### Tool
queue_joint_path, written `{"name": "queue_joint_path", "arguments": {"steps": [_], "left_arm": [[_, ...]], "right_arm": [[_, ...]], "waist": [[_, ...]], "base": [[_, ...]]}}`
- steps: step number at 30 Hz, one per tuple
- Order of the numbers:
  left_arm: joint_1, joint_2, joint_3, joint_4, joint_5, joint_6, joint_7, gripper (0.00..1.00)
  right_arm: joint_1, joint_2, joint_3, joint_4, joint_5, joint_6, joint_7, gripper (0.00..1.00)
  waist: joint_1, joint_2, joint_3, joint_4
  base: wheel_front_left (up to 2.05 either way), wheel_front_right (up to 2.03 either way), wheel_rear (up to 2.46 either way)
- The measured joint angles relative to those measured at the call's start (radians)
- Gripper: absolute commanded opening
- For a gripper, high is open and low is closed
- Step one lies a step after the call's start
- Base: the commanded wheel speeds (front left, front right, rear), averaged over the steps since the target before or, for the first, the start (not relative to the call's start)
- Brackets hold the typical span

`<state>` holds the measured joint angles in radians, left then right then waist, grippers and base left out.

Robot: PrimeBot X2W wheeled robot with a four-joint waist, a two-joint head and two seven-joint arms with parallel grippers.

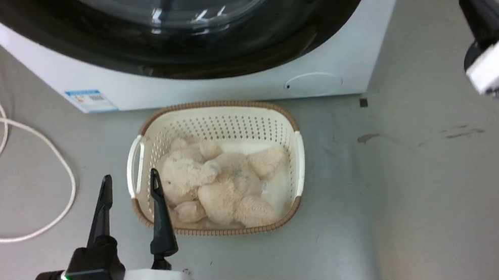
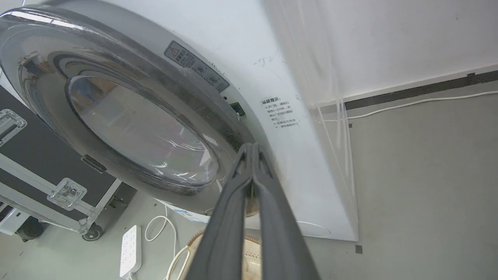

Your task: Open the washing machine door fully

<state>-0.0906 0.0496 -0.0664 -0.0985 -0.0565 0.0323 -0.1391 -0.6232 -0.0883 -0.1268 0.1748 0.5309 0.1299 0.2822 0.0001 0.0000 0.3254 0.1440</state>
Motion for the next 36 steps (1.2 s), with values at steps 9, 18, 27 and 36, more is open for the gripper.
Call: {"name": "queue_joint_path", "arguments": {"steps": [9,18,27,36], "left_arm": [[-0.018,0.0,-0.013,-0.011,-0.008,0.001,-0.018,1.0],[-0.046,0.0,-0.026,-0.036,-0.019,0.004,-0.038,1.0],[-0.083,0.0,-0.057,-0.063,-0.051,0.01,-0.066,1.0],[-0.103,0.0,-0.067,-0.069,-0.052,0.019,-0.084,1.0]], "right_arm": [[-0.164,0.02,-0.092,0.173,0.089,0.0,0.112,0.0],[-0.357,0.027,-0.167,0.314,0.132,0.0,0.228,0.0],[-0.6,0.029,-0.301,0.494,0.15,0.0,0.373,0.0],[-0.65,0.015,-0.384,0.56,0.172,0.0,0.492,0.0]], "waist": [[0.0,0.0,0.05,0.036],[0.0,0.0,0.106,0.07],[0.0,0.0,0.192,0.125],[0.0,0.0,0.205,0.144]], "base": [[0.0,0.0,0.0],[0.0,0.0,0.0],[0.0,0.0,0.0],[0.0,0.0,0.0]]}}
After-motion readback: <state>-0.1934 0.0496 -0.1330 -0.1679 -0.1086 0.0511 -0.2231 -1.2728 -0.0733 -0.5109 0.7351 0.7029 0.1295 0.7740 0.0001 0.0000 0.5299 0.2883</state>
